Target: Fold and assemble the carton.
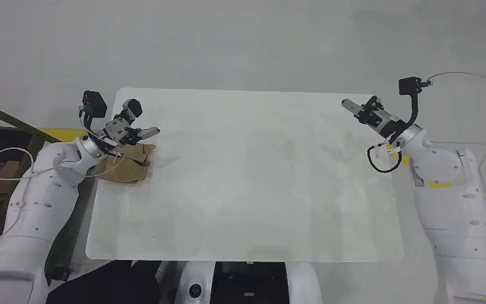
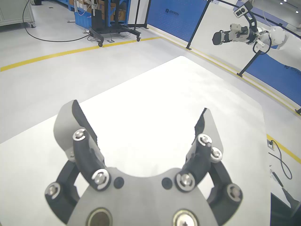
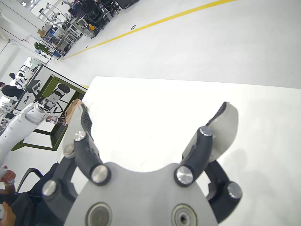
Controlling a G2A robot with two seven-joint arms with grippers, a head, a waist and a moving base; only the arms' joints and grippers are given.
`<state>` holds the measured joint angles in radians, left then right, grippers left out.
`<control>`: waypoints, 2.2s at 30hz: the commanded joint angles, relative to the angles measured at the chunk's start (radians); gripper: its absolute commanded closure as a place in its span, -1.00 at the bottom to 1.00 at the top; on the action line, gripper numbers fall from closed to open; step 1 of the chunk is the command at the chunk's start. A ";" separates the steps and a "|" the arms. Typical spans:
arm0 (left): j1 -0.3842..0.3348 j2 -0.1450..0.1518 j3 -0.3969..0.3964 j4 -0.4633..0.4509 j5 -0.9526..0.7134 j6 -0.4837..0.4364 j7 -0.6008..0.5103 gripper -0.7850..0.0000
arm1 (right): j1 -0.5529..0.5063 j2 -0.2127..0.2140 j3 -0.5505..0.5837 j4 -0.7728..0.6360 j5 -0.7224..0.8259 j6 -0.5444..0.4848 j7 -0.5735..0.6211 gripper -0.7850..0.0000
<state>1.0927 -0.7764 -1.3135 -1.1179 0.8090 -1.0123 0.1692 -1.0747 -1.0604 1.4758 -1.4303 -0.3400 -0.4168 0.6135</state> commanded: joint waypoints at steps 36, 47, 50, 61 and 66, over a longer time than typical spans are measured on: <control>0.066 0.068 -0.041 0.037 -0.909 0.000 -0.564 -1.00 | 0.000 0.000 0.000 0.000 0.000 0.000 0.000 -1.00; 0.075 0.106 -0.126 0.219 -1.358 0.014 -0.953 -1.00 | 0.000 0.000 0.000 0.000 0.000 0.000 0.000 -1.00; 0.076 0.107 -0.134 0.252 -1.429 0.031 -0.999 -1.00 | 0.000 0.000 0.000 0.000 0.000 0.000 0.000 -1.00; 0.076 0.107 -0.134 0.252 -1.429 0.031 -0.999 -1.00 | 0.000 0.000 0.000 0.000 0.000 0.000 0.000 -1.00; 0.076 0.107 -0.134 0.252 -1.429 0.031 -0.999 -1.00 | 0.000 0.000 0.000 0.000 0.000 0.000 0.000 -1.00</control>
<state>1.1684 -0.6697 -1.4475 -0.8656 -0.6195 -0.9808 -0.8301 -1.0747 -1.0604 1.4758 -1.4303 -0.3400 -0.4168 0.6135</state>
